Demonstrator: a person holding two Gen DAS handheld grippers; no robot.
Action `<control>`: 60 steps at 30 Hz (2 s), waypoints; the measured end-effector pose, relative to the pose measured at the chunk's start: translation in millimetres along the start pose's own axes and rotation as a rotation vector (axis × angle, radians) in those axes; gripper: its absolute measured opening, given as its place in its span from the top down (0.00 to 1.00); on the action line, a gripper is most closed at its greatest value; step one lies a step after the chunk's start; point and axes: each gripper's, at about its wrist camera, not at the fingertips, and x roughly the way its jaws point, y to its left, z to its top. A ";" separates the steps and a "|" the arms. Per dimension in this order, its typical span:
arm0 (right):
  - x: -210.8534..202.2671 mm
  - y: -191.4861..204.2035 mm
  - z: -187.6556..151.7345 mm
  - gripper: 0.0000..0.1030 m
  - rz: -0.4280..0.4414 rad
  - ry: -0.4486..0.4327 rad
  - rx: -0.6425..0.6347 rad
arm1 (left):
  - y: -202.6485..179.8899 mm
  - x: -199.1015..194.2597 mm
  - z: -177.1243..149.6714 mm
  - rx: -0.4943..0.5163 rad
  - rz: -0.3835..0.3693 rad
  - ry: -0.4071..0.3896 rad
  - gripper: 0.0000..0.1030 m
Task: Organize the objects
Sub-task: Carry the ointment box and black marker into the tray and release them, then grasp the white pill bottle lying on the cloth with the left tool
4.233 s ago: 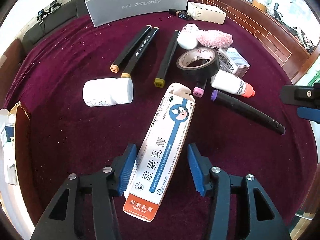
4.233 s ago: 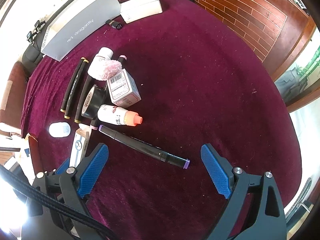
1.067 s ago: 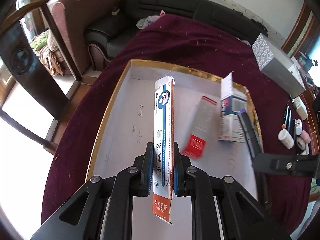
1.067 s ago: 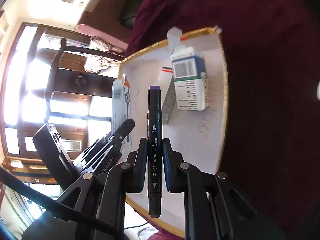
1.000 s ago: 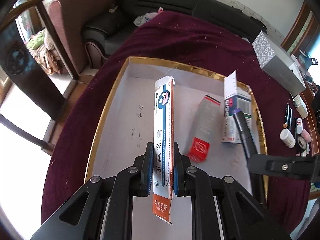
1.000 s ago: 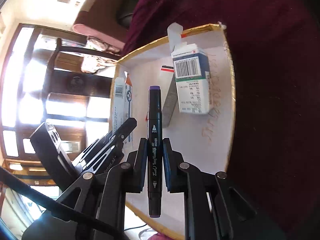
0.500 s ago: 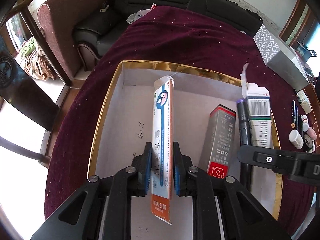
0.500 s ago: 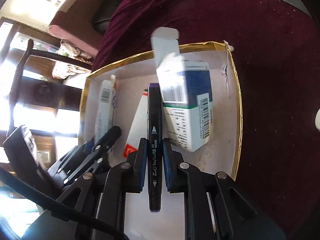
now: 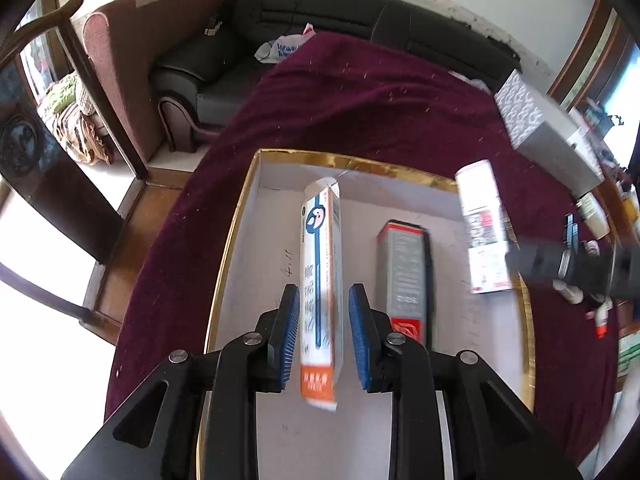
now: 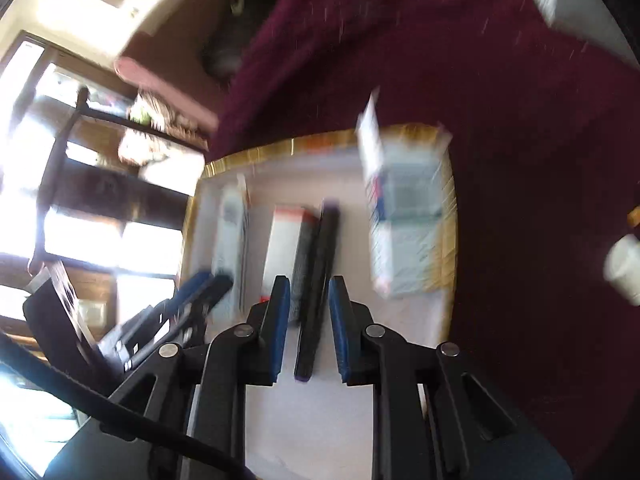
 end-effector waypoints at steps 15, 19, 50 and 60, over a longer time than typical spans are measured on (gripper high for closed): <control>56.6 -35.3 33.1 0.41 0.174 0.114 0.224 | 15.6 -22.9 -22.5 -0.112 -0.081 0.009 0.75; 41.8 -32.9 24.8 0.41 0.182 0.087 0.206 | 12.4 -24.7 -19.3 -0.120 -0.082 -0.002 0.75; -170.7 -308.6 -112.8 0.06 -0.309 -0.205 0.525 | -262.2 12.1 -14.3 0.243 -0.338 0.052 0.66; -191.0 -335.3 -146.5 0.06 -0.301 -0.195 0.495 | -323.4 67.8 -8.8 0.339 -0.275 0.051 0.56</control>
